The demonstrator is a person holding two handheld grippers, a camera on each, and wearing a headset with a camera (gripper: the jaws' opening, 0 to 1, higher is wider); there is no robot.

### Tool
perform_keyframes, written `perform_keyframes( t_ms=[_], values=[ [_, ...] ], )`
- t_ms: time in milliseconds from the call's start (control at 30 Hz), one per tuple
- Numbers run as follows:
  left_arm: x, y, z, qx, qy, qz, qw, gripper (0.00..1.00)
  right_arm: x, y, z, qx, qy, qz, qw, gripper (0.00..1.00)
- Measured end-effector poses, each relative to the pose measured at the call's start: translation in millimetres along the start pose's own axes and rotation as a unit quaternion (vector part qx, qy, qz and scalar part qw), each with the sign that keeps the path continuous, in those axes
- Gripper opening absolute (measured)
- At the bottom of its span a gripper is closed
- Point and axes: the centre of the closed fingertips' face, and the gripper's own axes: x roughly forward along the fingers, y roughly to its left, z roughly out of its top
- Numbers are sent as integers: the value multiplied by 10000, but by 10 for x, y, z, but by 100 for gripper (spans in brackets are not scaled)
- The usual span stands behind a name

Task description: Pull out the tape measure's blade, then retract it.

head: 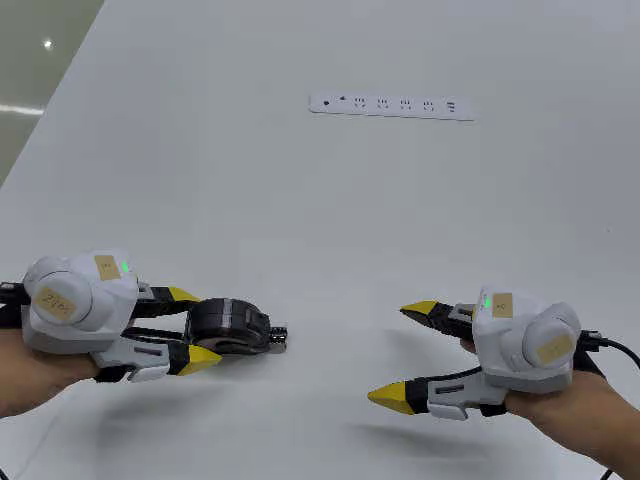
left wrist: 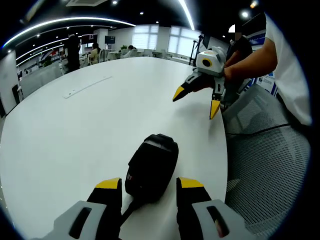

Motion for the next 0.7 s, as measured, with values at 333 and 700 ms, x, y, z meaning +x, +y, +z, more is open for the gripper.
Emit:
perform_keyframes(
  t_ms=[333,700],
  values=[
    [24,22,2,136,51,-55,9999,32,35,9,22,-1,-4,30,10000,68],
    [40,16,-7,340,155,-169,9992,30,146,0,81,-108,11,162,9998,64]
  ],
)
